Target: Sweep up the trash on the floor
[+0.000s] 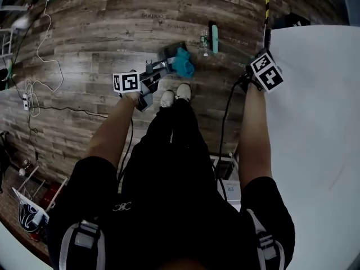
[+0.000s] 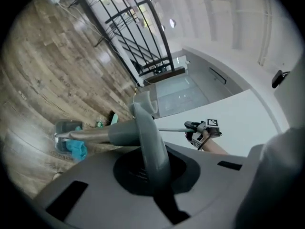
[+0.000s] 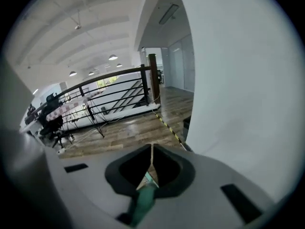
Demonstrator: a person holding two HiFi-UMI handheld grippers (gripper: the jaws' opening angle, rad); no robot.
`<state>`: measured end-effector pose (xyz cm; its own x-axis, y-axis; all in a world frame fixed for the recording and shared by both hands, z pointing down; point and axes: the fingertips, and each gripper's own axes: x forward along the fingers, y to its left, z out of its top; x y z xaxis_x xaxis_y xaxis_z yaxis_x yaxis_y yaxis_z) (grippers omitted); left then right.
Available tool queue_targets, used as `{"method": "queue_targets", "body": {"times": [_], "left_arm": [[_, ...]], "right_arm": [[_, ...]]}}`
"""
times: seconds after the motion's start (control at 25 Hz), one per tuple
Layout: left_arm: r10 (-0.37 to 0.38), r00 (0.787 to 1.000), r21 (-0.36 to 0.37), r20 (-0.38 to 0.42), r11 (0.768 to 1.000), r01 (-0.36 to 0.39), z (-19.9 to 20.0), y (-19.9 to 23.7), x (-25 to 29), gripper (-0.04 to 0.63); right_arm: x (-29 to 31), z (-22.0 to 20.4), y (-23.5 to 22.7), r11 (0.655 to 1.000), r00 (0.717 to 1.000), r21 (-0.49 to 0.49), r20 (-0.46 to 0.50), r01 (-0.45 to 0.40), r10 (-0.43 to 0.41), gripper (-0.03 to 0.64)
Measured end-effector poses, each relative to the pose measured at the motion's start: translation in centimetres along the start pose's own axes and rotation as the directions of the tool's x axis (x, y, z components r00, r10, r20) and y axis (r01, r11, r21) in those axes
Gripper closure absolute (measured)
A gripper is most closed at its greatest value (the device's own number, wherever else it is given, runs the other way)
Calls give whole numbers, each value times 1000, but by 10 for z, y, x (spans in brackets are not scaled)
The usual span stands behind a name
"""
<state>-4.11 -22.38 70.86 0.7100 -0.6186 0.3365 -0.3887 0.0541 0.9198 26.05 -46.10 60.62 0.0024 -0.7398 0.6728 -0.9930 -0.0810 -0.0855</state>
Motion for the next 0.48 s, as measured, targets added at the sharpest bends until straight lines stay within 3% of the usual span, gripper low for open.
{"method": "queue_targets", "body": {"times": [0.12, 0.24, 0.48], "left_arm": [[36, 999, 3, -4, 999, -36, -3, -1, 6, 598], [40, 999, -15, -12, 999, -40, -1, -1, 10, 598], [34, 999, -36, -11, 999, -34, 2, 6, 8, 598]], "right_arm": [[41, -14, 27, 983, 999, -179, -9, -37, 36, 591], [70, -38, 63, 929, 995, -357, -63, -92, 74, 590], [69, -89, 119, 822, 968, -514, -183, -243, 172, 589]]}}
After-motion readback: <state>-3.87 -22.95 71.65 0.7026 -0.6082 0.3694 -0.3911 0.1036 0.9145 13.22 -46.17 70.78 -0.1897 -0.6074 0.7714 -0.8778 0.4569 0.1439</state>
